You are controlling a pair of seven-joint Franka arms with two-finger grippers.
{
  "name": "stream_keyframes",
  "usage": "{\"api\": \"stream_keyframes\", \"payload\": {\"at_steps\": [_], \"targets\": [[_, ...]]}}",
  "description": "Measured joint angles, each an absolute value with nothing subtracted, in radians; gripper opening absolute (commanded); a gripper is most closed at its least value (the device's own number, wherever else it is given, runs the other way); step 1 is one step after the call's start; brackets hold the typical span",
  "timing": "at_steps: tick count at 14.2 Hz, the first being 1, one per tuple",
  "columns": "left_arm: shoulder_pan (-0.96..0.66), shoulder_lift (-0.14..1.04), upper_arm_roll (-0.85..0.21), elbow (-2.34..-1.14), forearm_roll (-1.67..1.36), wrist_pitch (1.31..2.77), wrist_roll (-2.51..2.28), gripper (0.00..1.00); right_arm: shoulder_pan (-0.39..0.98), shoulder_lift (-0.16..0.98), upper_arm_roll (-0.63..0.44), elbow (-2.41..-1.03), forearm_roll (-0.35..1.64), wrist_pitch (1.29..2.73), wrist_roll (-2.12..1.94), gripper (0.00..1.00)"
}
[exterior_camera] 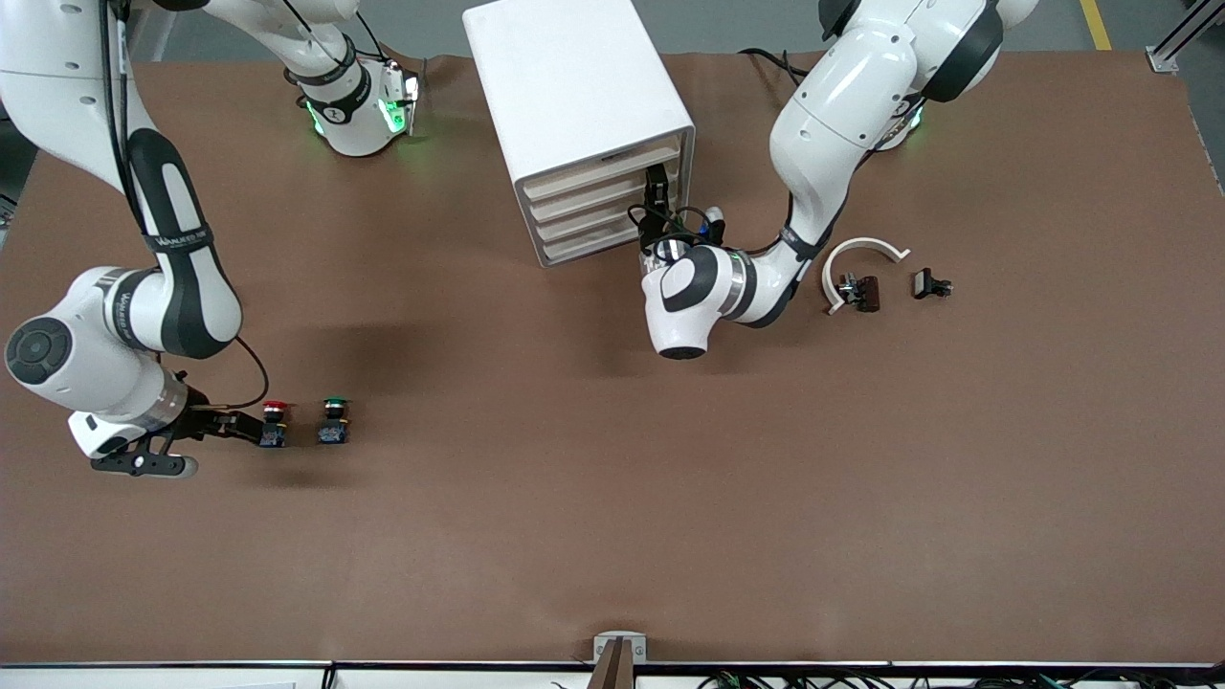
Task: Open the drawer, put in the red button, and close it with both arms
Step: 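Pull the drawer open with the left gripper while the right gripper grasps the button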
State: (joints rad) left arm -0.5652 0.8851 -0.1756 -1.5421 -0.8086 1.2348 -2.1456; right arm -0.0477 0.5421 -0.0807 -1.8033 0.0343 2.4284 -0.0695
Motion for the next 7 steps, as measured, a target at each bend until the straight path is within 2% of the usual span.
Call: {"api": "stream_keyframes", "payload": {"at_steps": [4,7], "targets": [[-0.564,0.885,-0.175,-1.542,-0.808,1.235,-2.137,0.16,-0.048,0.598,-0.081,-1.803,0.034,2.459,-0.069,1.0],[-0.564,0.884,-0.176,-1.541,-0.809,1.233,-2.123,0.1,-0.047,0.618,-0.079,-1.803,0.036,2.456,-0.068,1.0]]}}
